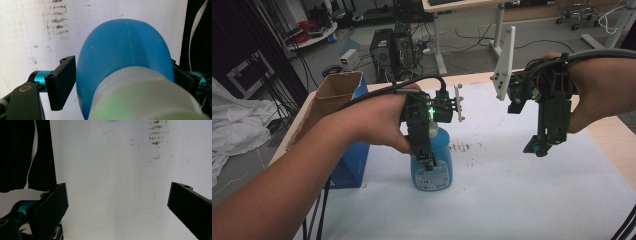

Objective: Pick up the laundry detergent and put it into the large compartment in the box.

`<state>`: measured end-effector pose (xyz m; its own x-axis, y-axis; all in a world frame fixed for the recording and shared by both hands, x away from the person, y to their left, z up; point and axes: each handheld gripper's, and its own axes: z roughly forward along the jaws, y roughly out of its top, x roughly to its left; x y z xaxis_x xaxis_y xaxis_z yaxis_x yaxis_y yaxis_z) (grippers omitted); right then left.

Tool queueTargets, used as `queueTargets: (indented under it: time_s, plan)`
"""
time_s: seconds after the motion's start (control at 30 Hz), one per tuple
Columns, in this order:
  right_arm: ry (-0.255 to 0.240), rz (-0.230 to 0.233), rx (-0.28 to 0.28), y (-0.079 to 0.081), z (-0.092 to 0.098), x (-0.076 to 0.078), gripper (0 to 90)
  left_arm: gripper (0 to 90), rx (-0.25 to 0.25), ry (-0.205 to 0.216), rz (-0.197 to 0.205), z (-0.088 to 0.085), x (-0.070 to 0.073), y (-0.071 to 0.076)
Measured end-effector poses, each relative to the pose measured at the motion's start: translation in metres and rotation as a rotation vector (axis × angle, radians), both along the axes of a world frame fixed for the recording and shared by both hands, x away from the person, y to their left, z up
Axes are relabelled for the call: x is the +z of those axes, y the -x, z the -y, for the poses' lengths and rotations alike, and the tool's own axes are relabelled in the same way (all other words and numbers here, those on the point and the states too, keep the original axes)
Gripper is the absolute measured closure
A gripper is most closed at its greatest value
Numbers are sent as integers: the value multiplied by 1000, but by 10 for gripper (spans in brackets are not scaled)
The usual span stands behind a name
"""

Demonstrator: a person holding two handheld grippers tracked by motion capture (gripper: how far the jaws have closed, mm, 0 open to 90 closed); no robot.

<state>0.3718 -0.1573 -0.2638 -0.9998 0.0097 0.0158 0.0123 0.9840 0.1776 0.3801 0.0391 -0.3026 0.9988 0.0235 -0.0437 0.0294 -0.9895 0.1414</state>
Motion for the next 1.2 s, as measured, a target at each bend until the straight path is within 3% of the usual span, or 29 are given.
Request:
queueTargets:
  time_s: [0.83, 1.03, 1.2]
  plan:
    - [-5, 10, -8, 1, 3, 0, 22, 384, -3, -38, -1, 3, 0, 1]
    - [-5, 7, -6, 0, 3, -1, 23, 395, -9, -55, -1, 4, 0, 1]
    - [-6, 8, 1, 0, 3, -1, 23, 398, 22, -68, -14, 4, 3, 0]
